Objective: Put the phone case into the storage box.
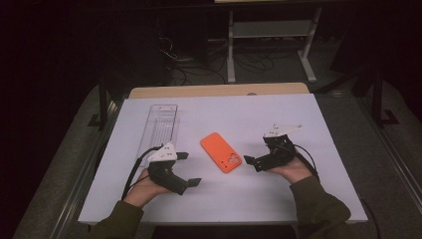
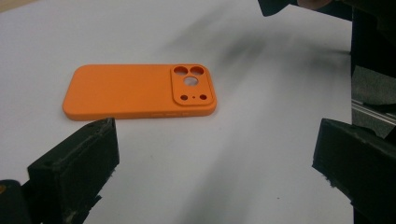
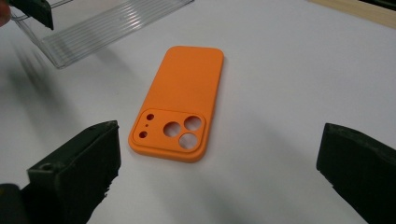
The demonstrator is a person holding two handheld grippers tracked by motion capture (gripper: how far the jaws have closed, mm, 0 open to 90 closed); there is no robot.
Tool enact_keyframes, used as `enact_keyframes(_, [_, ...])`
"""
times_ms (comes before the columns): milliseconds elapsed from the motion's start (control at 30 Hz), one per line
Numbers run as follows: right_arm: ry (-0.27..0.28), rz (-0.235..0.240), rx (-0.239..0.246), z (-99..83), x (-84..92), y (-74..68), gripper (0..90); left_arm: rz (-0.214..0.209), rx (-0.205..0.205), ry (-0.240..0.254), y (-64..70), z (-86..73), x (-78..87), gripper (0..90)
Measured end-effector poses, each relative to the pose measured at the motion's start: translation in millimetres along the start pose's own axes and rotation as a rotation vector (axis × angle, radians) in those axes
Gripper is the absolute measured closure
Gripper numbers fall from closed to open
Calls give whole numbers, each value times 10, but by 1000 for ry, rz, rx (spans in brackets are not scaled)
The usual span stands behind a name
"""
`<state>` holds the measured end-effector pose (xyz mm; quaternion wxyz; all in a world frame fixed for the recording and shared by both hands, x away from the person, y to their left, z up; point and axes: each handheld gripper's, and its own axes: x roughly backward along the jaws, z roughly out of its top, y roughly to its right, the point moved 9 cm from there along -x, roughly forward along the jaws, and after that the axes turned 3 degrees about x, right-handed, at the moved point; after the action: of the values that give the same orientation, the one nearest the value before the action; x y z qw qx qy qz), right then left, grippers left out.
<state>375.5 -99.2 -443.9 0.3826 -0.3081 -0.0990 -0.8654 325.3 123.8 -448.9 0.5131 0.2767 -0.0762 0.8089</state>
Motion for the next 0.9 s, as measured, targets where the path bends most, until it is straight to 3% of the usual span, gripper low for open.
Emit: enact_keyframes(900, [-32,0,-25,219,-290,-61,0,-1,-13,-6,20,-16,-26,0])
